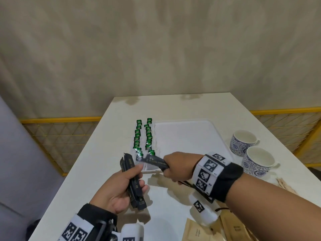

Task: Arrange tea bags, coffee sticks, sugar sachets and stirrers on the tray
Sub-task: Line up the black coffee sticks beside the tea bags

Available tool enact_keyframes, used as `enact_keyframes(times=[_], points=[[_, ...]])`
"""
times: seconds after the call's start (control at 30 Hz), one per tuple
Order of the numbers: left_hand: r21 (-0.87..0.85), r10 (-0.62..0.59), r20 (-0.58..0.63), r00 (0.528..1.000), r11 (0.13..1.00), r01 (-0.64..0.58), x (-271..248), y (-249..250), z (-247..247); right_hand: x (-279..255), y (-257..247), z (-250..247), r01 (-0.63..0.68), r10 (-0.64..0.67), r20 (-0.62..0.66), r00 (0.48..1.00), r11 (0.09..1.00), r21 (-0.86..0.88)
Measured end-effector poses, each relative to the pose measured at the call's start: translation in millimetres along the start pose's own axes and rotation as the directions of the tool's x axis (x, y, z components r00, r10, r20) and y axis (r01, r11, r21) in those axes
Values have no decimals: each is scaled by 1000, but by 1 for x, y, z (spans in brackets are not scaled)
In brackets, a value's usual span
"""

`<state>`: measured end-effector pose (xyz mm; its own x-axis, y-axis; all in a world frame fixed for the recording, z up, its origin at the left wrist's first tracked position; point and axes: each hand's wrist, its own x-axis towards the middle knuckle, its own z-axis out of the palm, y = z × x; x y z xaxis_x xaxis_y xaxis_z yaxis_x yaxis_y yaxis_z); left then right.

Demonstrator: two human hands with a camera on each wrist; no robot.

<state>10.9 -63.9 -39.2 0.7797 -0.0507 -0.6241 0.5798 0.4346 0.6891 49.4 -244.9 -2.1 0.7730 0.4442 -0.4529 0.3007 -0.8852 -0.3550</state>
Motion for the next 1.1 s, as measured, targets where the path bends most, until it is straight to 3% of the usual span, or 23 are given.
enact_keyframes(times=[0.07, 0.1, 0.2, 0.33, 0.43, 0.53, 0.67, 0.8, 0.87, 0.97, 1.1], points=[[-11, 46, 44, 998, 999, -46, 2, -1, 12, -10, -9, -15, -5, 2, 10, 1000, 950, 312], [-26, 74, 69, 995, 997, -73, 2, -1, 19, -14, -14, -20, -20, 22, 0, 1000, 923, 383], [-50, 108, 167, 980, 994, -101, 0, 3, 42, -21, -29, -26, 3, 25, -82, 996, 945, 326], [-135, 36, 228, 973, 991, -5, 7, 7, 60, -22, -29, -20, 0, 47, -221, 974, 978, 209], [-164, 39, 206, 978, 986, -5, 14, 8, 65, -19, -17, -23, 23, 24, -165, 986, 961, 276], [-213, 63, 226, 972, 977, -14, 19, 15, 66, -15, -5, -31, 94, -21, -158, 987, 878, 469], [-319, 83, 276, 957, 948, 10, 26, 31, 69, -3, 9, -41, 177, 49, -313, 949, 737, 652], [-400, 133, 292, 947, 917, -5, 41, 44, 75, 15, 14, -53, 257, 94, -418, 904, 661, 705], [-391, 168, 199, 966, 917, -79, 53, 47, 79, 23, 14, -58, 272, 81, -483, 872, 741, 614], [-416, 208, 118, 971, 898, -142, 70, 50, 85, 31, 12, -67, 223, -9, -534, 845, 915, 336], [-407, 237, 142, 961, 899, -162, 74, 51, 89, 45, 17, -78, 162, -6, -462, 887, 941, 298]])
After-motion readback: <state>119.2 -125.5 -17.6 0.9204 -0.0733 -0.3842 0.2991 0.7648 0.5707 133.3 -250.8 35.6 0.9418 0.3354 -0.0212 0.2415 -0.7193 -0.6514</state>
